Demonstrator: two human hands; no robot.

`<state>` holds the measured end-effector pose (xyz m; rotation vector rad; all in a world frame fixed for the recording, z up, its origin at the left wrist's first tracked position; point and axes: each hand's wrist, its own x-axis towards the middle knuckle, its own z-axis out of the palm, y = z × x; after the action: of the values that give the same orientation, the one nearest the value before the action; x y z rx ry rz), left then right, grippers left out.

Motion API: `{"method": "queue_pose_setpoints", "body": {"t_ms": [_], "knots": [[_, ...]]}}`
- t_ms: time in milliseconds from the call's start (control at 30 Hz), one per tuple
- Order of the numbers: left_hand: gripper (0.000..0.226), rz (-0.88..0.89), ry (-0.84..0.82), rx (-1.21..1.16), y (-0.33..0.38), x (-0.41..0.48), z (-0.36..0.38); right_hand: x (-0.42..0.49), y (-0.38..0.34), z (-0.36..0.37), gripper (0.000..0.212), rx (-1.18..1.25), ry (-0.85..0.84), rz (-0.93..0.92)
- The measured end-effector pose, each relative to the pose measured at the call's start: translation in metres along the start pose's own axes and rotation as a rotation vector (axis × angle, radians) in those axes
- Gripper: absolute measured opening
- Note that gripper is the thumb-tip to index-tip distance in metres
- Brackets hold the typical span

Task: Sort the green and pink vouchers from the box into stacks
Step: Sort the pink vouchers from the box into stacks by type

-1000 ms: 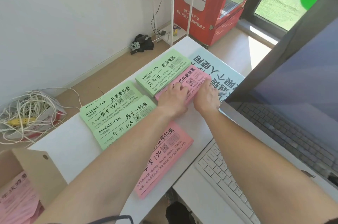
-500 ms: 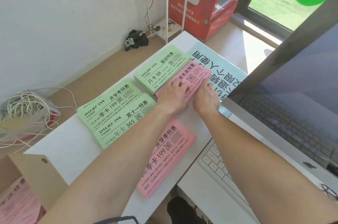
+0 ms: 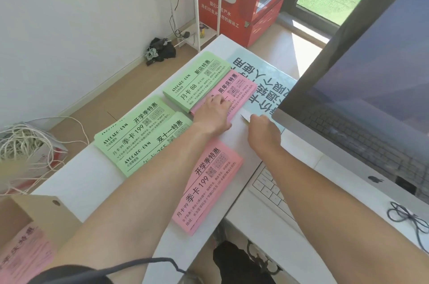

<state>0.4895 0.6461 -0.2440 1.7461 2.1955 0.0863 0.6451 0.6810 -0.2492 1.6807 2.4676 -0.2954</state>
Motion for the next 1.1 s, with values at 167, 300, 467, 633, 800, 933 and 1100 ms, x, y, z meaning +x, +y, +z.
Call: {"method": "queue_pose_setpoints", "body": {"t_ms": [167,300,467,633,800,933,1100], "knots": [[0.055,-0.01,-0.007,-0.121,0.001,-0.018,-0.005,-0.016,0.009,-0.002,0.019,-0.064,-0.028,-0.133],[0.047,-0.014,0.073,-0.2,-0.002,-0.034,-0.006,-0.026,0.012,-0.002,0.027,-0.086,0.043,-0.158],[0.038,0.009,0.09,-0.211,0.009,-0.051,-0.003,-0.043,0.029,-0.005,0.038,-0.126,-0.04,-0.036],[0.034,0.073,0.041,-0.197,0.038,-0.054,0.011,-0.056,0.047,-0.002,0.038,-0.144,0.003,0.038],[0.034,0.125,0.012,-0.139,0.066,-0.052,0.03,-0.065,0.059,-0.001,0.033,-0.106,0.016,0.087],[0.047,0.145,-0.035,-0.109,0.08,-0.048,0.043,-0.075,0.068,-0.001,0.03,-0.034,-0.01,0.171],[0.046,0.188,-0.086,0.018,0.09,-0.038,0.053,-0.088,0.076,0.002,0.029,0.023,-0.04,0.266]]}}
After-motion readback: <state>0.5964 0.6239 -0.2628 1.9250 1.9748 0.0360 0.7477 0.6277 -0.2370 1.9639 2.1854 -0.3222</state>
